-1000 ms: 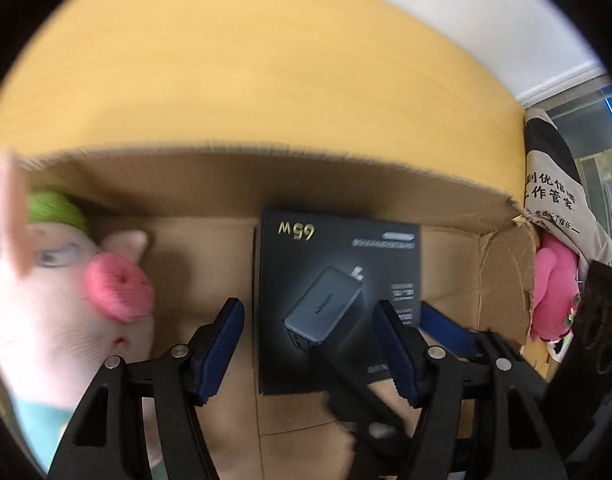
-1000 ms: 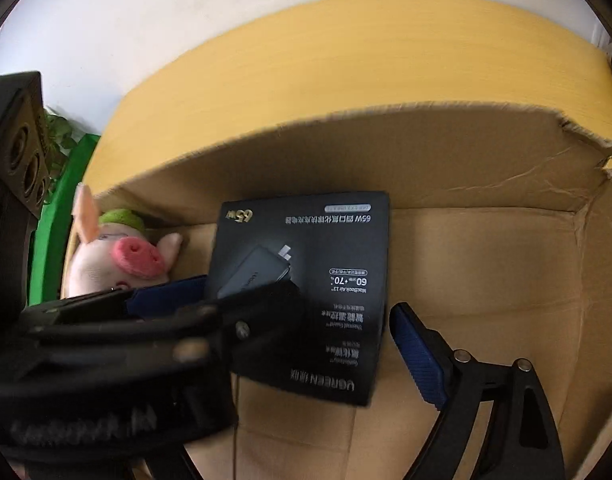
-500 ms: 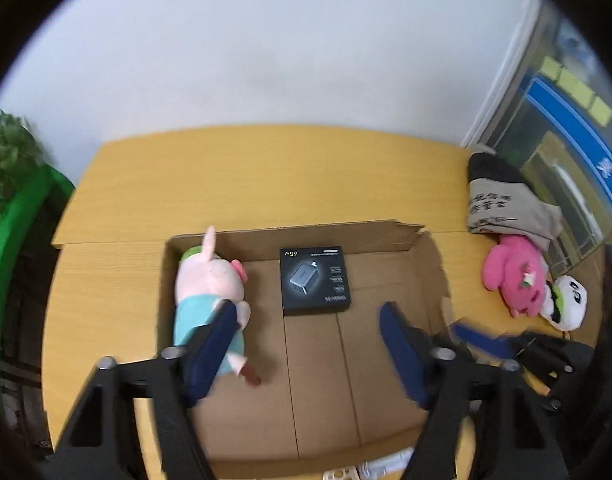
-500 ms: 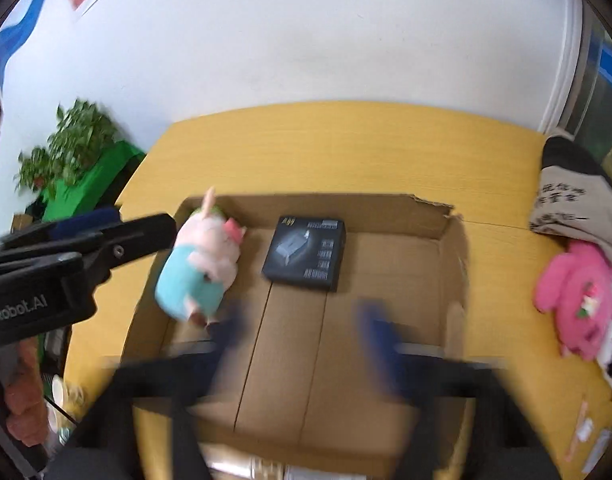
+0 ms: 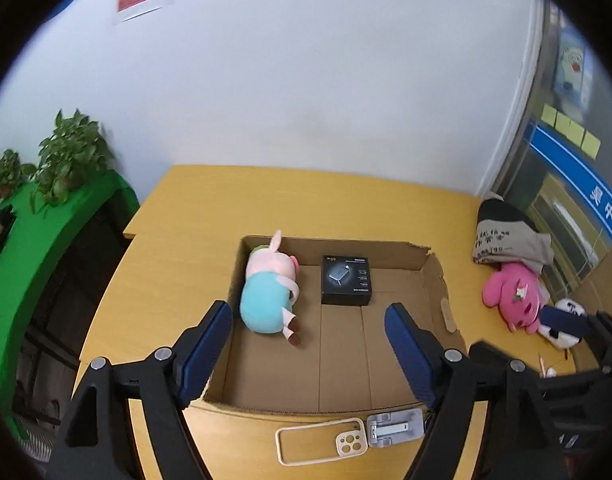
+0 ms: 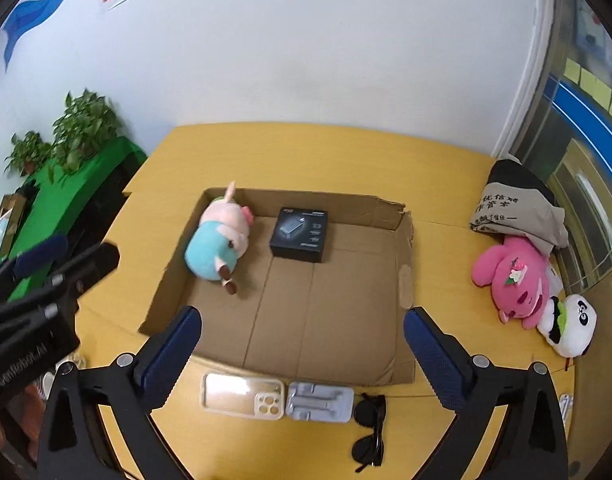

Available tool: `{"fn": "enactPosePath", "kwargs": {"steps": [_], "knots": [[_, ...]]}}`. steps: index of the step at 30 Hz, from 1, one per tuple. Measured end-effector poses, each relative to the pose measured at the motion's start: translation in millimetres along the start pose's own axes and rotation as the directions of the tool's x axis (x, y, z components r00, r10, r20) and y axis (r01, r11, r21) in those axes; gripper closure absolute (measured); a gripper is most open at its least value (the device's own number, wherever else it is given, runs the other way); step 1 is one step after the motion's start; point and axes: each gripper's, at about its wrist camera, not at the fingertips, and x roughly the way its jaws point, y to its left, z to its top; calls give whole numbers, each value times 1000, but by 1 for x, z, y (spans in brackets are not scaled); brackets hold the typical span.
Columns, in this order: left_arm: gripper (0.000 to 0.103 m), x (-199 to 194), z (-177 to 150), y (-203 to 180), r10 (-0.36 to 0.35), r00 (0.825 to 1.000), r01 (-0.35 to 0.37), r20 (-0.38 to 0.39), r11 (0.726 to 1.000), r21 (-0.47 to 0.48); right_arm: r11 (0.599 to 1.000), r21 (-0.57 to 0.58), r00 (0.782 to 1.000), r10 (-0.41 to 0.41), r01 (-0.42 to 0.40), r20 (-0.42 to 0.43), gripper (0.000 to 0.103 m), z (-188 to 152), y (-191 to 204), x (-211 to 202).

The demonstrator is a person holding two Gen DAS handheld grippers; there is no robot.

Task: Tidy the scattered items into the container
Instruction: 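Withdraw the left tool and move the right tool toward the sunglasses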

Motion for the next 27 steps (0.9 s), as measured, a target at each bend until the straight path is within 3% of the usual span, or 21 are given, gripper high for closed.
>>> {"fn": "enactPosePath", "kwargs": {"steps": [7,22,27], "knots": [[24,-27,-11,14,-39,999,39,36,999,-13,999,-41,1000,-13,14,25,1,-7,24,-26],[24,-41,-45,31,-149,989,149,6,989,3,991,11,991,-132,132,28,1,-52,46,-57],[24,-51,-51,26,-128,992,128,7,992,15,994,32,993,-110,108,37,1,-60,38,-64]]}}
